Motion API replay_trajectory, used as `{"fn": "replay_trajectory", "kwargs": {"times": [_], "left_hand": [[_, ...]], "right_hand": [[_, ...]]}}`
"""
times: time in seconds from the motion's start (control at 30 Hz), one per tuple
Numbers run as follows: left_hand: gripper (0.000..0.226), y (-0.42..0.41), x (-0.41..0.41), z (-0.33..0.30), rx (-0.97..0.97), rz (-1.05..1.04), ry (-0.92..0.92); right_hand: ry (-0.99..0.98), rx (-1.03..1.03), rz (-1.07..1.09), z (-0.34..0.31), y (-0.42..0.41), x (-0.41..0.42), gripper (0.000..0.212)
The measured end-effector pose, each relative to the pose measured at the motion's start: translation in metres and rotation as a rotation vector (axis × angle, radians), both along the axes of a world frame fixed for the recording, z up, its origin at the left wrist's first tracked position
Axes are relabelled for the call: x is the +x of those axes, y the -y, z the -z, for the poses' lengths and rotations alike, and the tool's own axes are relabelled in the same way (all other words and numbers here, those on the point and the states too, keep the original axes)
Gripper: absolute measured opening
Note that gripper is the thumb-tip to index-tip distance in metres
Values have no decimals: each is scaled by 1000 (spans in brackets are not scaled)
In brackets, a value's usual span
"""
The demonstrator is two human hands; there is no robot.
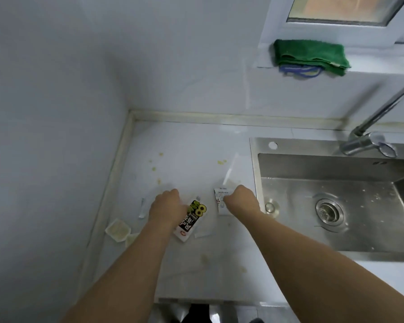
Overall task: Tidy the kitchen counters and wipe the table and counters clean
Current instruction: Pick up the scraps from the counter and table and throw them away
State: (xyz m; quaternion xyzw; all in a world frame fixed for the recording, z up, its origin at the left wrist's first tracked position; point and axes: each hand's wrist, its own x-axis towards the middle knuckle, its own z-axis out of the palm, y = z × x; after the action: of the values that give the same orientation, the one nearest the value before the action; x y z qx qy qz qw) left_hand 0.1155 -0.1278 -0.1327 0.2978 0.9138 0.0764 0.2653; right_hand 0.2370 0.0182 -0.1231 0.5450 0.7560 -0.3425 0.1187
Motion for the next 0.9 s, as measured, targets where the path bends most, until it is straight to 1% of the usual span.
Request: {"fn": "replay_trajectory", "kwargs": {"times": [0.1,0.2,0.27,0.37,0.47,0.53,0.6,0.63,0.7,0.77,0.83,0.9], "left_hand": [[47,-4,4,8,-66,17,-23],[58,-9,10,14,-115,75,-118],[59,-12,14,20,-138,86,-168],[51,-14,16,29,-149,106,-199],[44,-16,10,34,-120,74,-151],[27,-17,5,36,-84,64,-117],[7,-18,1,35,-63,101,-121],[4,-18,0,33,-61,120,-129],[14,-16,-1,31,-52,118,-141],[17,-12,1,28,-35,79,-140],[19,-11,6,23,-26,50,-144],[38,-13,12,19,-74,49,-131]], "right_hand": [[48,9,55,15,5,-11,17],[101,45,99,22,4,-17,33],[129,80,106,28,2,-21,38],[141,97,97,36,1,-25,37],[125,114,77,42,1,-27,31],[119,152,19,43,3,-25,27],[71,172,-49,42,2,-22,22],[25,157,-60,41,2,-20,20],[-88,79,-17,34,-1,-17,18],[-177,17,46,23,-2,-17,18],[-204,19,44,12,-3,-14,18],[-206,44,22,3,-5,-11,17]]}}
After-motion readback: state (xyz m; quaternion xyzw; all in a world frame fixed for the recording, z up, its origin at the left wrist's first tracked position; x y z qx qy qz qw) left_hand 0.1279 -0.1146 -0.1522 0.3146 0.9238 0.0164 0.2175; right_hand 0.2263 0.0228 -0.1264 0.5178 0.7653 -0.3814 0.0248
